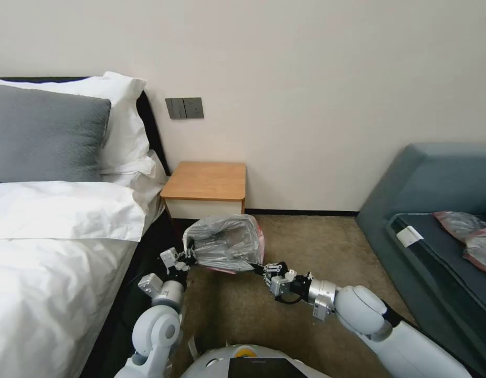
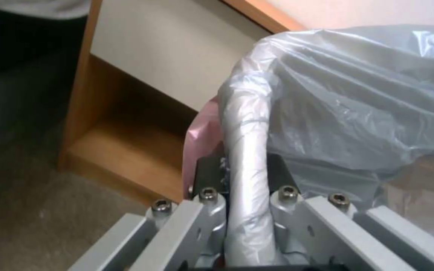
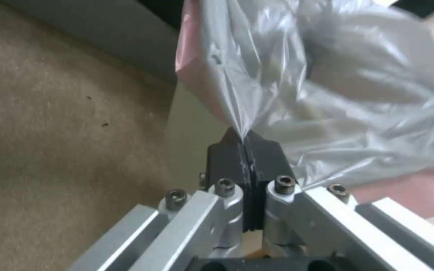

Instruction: Pick up the garbage bag from the table and place it over the trash can.

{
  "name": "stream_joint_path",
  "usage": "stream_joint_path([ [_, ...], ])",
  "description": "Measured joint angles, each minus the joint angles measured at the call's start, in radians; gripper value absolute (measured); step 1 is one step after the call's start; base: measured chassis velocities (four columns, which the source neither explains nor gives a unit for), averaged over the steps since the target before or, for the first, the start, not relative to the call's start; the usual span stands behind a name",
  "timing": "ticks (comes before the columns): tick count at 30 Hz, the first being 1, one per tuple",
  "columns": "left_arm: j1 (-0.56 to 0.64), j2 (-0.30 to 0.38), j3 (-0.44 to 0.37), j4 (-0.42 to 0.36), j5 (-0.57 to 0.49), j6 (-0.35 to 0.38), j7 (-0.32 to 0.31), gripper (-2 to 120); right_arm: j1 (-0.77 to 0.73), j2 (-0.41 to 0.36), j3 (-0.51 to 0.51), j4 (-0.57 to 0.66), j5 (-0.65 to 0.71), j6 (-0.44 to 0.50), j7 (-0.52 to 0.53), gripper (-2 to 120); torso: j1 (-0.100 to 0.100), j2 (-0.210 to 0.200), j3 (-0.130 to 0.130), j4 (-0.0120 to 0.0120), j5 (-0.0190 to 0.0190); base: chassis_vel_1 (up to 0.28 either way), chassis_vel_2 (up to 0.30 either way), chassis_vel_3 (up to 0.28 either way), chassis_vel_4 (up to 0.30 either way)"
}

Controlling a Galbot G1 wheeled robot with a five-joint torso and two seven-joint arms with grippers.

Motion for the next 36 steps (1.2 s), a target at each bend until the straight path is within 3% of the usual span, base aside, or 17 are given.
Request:
stream_joint_path([
  [11,0.030,0.016,-0.003,-0.023,-0.063,0.027,-0.005,3,-0.008,0.011,0.023,-0.025,0.005,0.015,0.001,2,0.000,0.000,0.000,0.0000,0.0000,0.000,0.000,0.000,0.000],
  [12,0.030,0.020,-0.013,-0.023,-0.071,0.027,-0.007,3,-0.011,0.011,0.027,-0.027,0.032,0.033,-0.015,10,0.000,0.000,0.000,0.0000,-0.0001,0.000,0.000,0.000,0.000],
  [23,-0.007,0.023,-0.078,-0.002,-0.110,0.030,-0.016,3,-0.028,-0.012,0.073,0.031,0.232,0.126,-0.250,45,0.000,0.000,0.000,-0.0002,-0.0002,0.000,0.000,0.000,0.000],
  [24,-0.011,0.024,-0.080,0.003,-0.111,0.030,-0.017,3,-0.030,-0.012,0.084,0.043,0.285,0.123,-0.277,48,0.000,0.000,0.000,-0.0001,-0.0001,0.000,0.000,0.000,0.000],
  [25,-0.014,0.024,-0.081,0.009,-0.111,0.030,-0.017,3,-0.036,-0.012,0.094,0.063,0.425,0.088,-0.286,57,0.000,0.000,0.000,0.0000,-0.0003,0.000,0.000,0.000,0.000],
  [26,-0.015,0.025,-0.081,0.011,-0.111,0.029,-0.016,3,-0.039,-0.011,0.096,0.076,0.520,0.053,-0.257,61,0.000,0.000,0.000,0.0000,-0.0002,0.000,0.000,0.000,0.000],
  [28,-0.015,0.026,-0.081,0.011,-0.110,0.028,-0.015,3,-0.039,-0.008,0.096,0.084,0.576,0.030,-0.212,64,0.000,0.000,0.000,-0.0001,-0.0002,0.000,0.000,0.000,0.000],
  [30,-0.014,0.028,-0.081,0.012,-0.109,0.026,-0.010,3,-0.036,0.015,0.079,0.105,0.697,-0.036,0.027,74,0.000,0.000,0.000,0.0001,-0.0001,0.000,0.000,0.000,0.000],
  [31,-0.014,0.028,-0.081,0.012,-0.109,0.026,-0.010,3,-0.036,0.015,0.079,0.105,0.697,-0.036,0.027,74,0.000,0.000,0.000,0.0001,-0.0001,0.000,0.000,0.000,0.000],
  [32,-0.014,0.028,-0.081,0.012,-0.109,0.024,-0.008,3,-0.035,0.028,0.074,0.115,0.721,-0.072,0.123,79,0.000,0.000,0.000,0.0003,-0.0001,0.000,0.000,0.000,0.000],
  [33,-0.014,0.028,-0.081,0.012,-0.108,0.019,-0.006,3,-0.036,0.056,0.065,0.132,0.788,-0.143,0.293,86,0.000,0.000,0.000,0.0001,-0.0003,0.000,0.000,0.000,0.000],
  [35,-0.015,0.030,-0.080,0.015,-0.107,0.012,-0.003,3,-0.037,0.093,0.061,0.137,0.882,-0.212,0.418,92,0.000,0.000,0.000,-0.0001,-0.0001,0.000,0.000,0.000,0.000],
  [36,-0.015,0.030,-0.080,0.015,-0.107,0.012,-0.003,3,-0.037,0.093,0.061,0.137,0.882,-0.212,0.418,92,0.000,0.000,0.000,-0.0001,-0.0001,0.000,0.000,0.000,0.000],
])
